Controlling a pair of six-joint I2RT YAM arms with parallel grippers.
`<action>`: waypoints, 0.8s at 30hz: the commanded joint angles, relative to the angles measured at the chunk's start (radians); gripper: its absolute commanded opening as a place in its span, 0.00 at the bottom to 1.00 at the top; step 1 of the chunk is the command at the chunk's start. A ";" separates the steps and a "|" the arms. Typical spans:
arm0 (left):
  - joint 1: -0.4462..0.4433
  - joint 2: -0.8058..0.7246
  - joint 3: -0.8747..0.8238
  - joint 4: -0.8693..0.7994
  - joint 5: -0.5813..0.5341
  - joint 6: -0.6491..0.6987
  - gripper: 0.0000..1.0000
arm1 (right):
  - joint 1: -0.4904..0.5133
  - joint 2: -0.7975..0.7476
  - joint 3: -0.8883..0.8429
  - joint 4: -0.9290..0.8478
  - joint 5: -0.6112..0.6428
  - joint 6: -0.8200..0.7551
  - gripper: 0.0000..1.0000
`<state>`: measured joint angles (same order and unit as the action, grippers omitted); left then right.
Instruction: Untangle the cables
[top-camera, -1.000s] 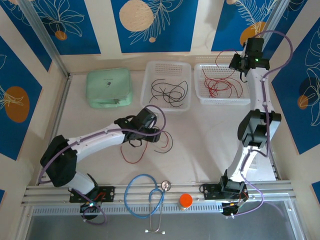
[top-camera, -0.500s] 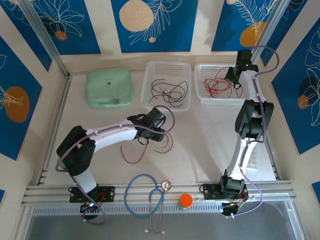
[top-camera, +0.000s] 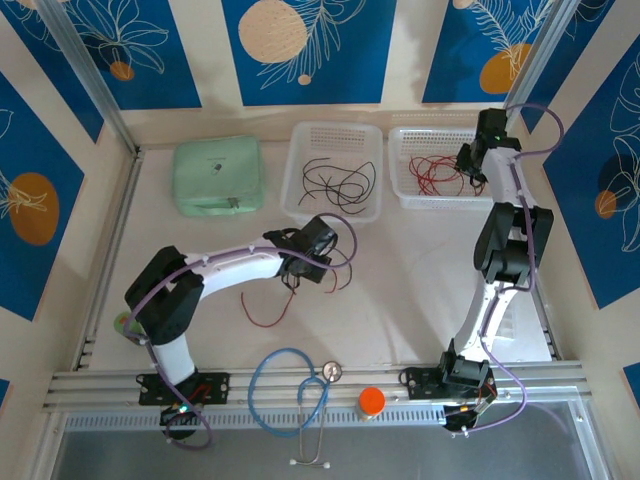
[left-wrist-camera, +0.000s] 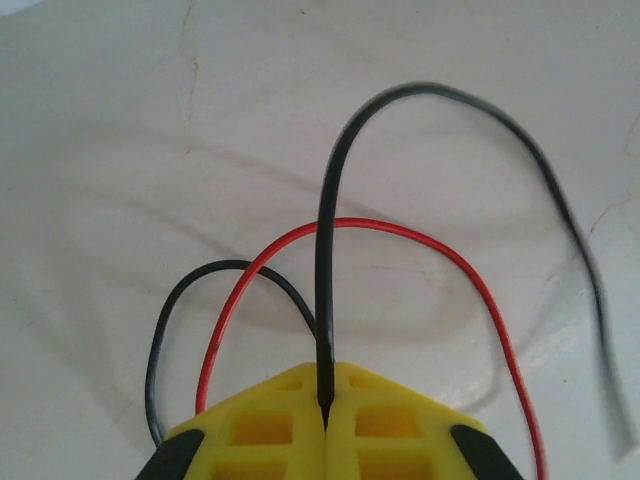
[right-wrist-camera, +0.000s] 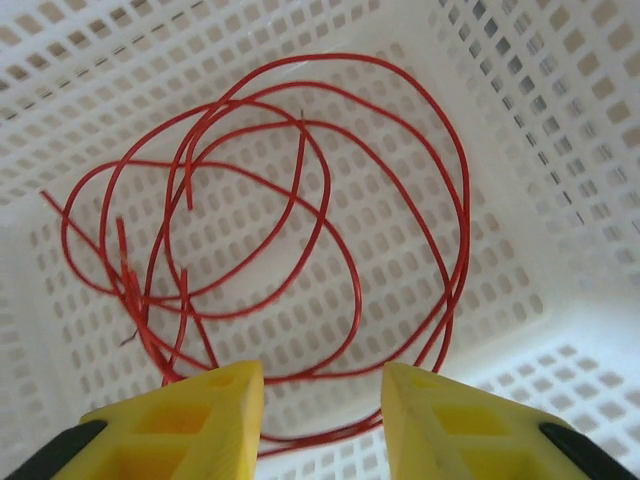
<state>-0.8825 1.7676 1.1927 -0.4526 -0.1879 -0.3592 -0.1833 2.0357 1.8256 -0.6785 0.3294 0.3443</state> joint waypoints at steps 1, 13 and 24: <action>-0.018 -0.034 0.036 0.006 0.017 0.008 0.00 | 0.012 -0.148 -0.076 0.052 -0.072 0.022 0.38; -0.021 -0.259 0.069 -0.017 0.085 -0.009 0.00 | 0.213 -0.761 -0.717 0.403 -0.413 -0.126 0.37; -0.019 -0.369 0.074 -0.047 0.087 0.006 0.00 | 0.447 -1.037 -1.016 0.458 -0.701 -0.115 0.43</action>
<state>-0.8944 1.4330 1.2507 -0.4793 -0.1085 -0.3603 0.2264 0.9924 0.7910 -0.2016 -0.2699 0.2173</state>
